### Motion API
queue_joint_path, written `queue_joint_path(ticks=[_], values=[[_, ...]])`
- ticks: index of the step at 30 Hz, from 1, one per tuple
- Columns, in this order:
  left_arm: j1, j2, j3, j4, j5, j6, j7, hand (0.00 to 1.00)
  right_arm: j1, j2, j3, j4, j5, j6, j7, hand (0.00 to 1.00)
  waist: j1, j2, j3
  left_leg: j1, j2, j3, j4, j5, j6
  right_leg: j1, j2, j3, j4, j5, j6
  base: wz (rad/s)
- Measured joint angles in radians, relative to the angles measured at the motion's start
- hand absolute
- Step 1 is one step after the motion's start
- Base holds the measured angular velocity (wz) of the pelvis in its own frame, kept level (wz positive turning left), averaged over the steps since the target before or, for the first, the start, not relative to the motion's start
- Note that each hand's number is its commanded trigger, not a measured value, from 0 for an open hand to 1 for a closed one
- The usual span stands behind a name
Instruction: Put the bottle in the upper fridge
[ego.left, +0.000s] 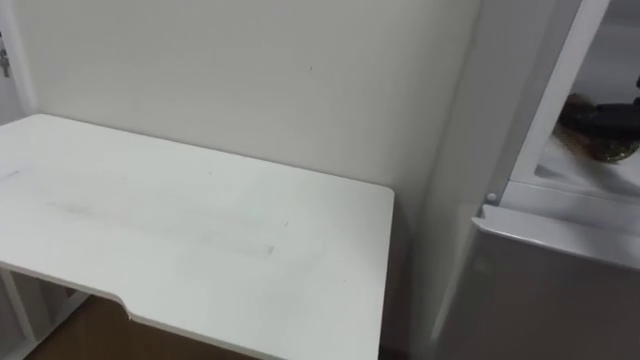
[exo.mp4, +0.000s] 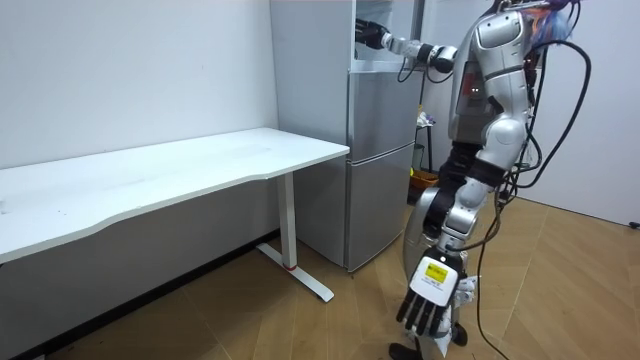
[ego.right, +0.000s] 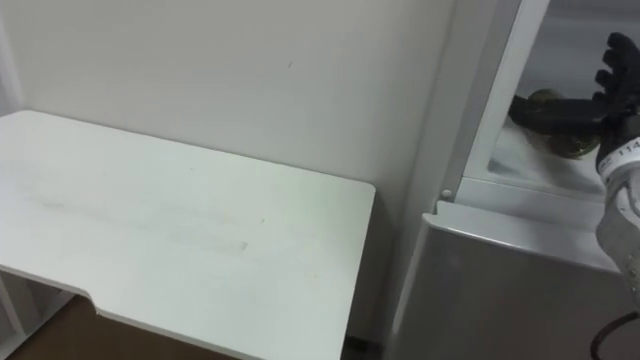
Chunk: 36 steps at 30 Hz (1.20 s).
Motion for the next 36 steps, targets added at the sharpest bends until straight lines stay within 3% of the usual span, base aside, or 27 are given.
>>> queue_joint_path(ticks=[3, 8, 19, 26, 36], values=[[-0.013, 0.000, 0.001, 0.001, 0.001, 0.000, 0.013, 0.00, 0.000, 0.000, 0.000, -0.025, -0.033, 0.000, 0.001, 0.00, -0.016, -0.005, 0.0069, -0.001, 0.000, 0.000, -0.001, 0.000, 0.000, -0.001, 0.000, 0.001, 0.000, 0.000, 0.000, -0.01], [-0.027, -0.001, 0.001, 0.000, 0.001, 0.000, 0.013, 0.00, 0.004, 0.000, -0.002, -0.057, -0.055, 0.000, 0.003, 0.00, -0.025, -0.007, 0.0079, 0.002, 0.000, 0.004, 0.003, -0.001, 0.001, -0.004, 0.000, 0.003, 0.000, 0.000, 0.000, -0.01], [-0.055, -0.003, 0.002, 0.044, 0.000, 0.001, 0.013, 0.00, 0.078, 0.009, -0.109, -0.219, -0.023, 0.000, 0.003, 0.00, -0.046, -0.008, 0.0069, 0.006, 0.001, 0.007, -0.002, -0.001, 0.001, -0.005, 0.001, 0.007, -0.001, 0.000, 0.000, 0.00], [-0.057, -0.008, 0.002, 0.061, 0.000, -0.005, 0.013, 0.00, 0.153, 0.044, -0.155, -0.368, -0.037, 0.000, 0.003, 0.00, -0.053, -0.007, 0.0070, 0.018, 0.005, 0.030, -0.006, -0.003, 0.001, -0.004, 0.002, 0.026, 0.000, 0.001, -0.001, -0.09], [-0.058, -0.012, -0.003, 0.063, -0.002, -0.005, 0.018, 0.00, 0.177, 0.044, -0.160, -0.463, -0.038, -0.005, -0.022, 0.00, -0.075, 0.010, 0.0003, 0.025, 0.005, 0.033, -0.005, -0.003, 0.001, 0.000, 0.002, 0.028, 0.000, 0.001, -0.002, -0.01]])
